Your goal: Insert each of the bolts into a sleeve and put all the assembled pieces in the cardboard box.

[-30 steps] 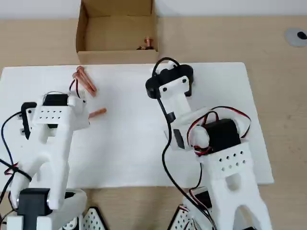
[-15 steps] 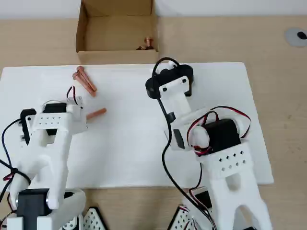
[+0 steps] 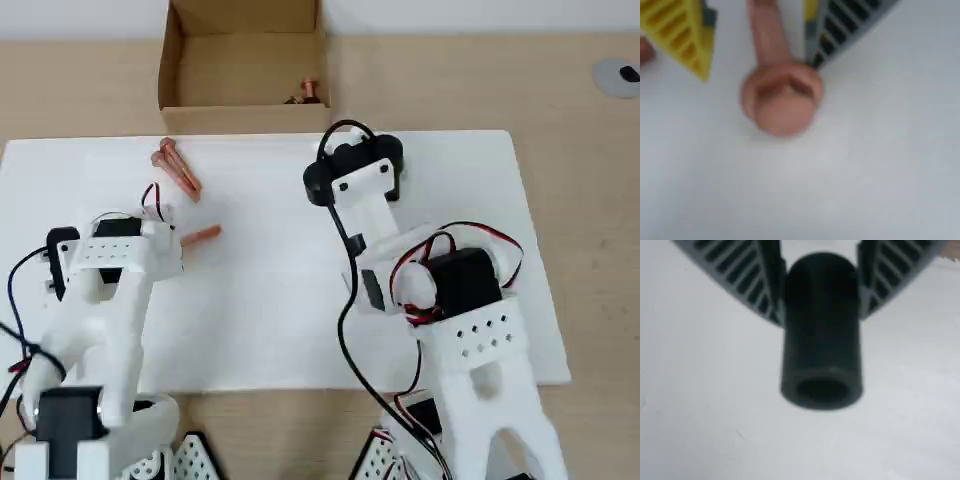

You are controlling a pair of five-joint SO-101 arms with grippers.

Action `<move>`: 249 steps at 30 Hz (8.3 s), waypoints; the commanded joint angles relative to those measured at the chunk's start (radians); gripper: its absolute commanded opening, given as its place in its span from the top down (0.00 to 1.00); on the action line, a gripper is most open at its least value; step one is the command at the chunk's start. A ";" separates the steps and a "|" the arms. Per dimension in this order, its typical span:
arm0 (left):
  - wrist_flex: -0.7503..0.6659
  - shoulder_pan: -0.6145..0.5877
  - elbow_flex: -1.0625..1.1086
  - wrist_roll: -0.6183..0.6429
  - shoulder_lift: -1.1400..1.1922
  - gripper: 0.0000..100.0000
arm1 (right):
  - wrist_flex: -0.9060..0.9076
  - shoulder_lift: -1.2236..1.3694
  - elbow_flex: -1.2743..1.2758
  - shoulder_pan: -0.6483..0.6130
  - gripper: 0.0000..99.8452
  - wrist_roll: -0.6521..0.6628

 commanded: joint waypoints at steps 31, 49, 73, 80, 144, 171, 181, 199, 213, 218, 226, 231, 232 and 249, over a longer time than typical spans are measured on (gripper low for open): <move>0.094 -0.009 -0.219 -0.092 0.222 0.99 | 0.000 -0.002 0.002 0.018 0.99 -0.011; 0.979 -0.026 -1.028 -0.532 0.214 0.99 | -0.097 -0.059 -0.197 -0.002 0.99 -0.011; 0.996 -0.018 -1.183 -1.557 -0.209 0.99 | -1.051 -1.073 0.958 -0.188 0.99 0.058; 0.934 0.126 -1.151 -1.548 -0.461 0.99 | -1.138 -1.208 1.173 -0.321 0.99 0.060; 0.028 0.566 -0.008 -1.611 -1.188 1.00 | -1.327 -1.205 1.262 -0.479 0.99 -0.218; 0.032 0.566 -0.011 -1.697 -1.179 0.99 | -1.278 -1.205 1.262 -0.479 0.99 -0.218; 0.155 0.565 -0.144 -1.643 -1.026 0.99 | -1.281 -1.207 1.262 -0.479 0.99 -0.218; 0.350 0.569 -0.324 -1.646 -1.020 0.99 | -1.280 -1.207 1.262 -0.479 0.99 -0.218; 0.356 0.644 -0.316 -1.585 -1.020 0.99 | -1.280 -1.207 1.262 -0.479 0.99 -0.218; 0.359 0.638 -0.319 -1.591 -1.021 0.99 | -1.280 -1.207 1.262 -0.479 0.99 -0.218; 0.356 0.637 -0.316 -1.625 -1.023 0.99 | -1.280 -1.208 1.262 -0.479 0.99 -0.218; 0.356 0.637 -0.315 -1.626 -1.023 0.99 | -1.280 -1.210 1.262 -0.479 0.99 -0.218; 0.356 0.637 -0.315 -1.626 -1.023 0.99 | -1.280 -1.210 1.262 -0.479 0.99 -0.218; 0.354 0.589 -0.298 -1.668 -1.024 0.99 | -1.280 -1.211 1.262 -0.479 0.99 -0.218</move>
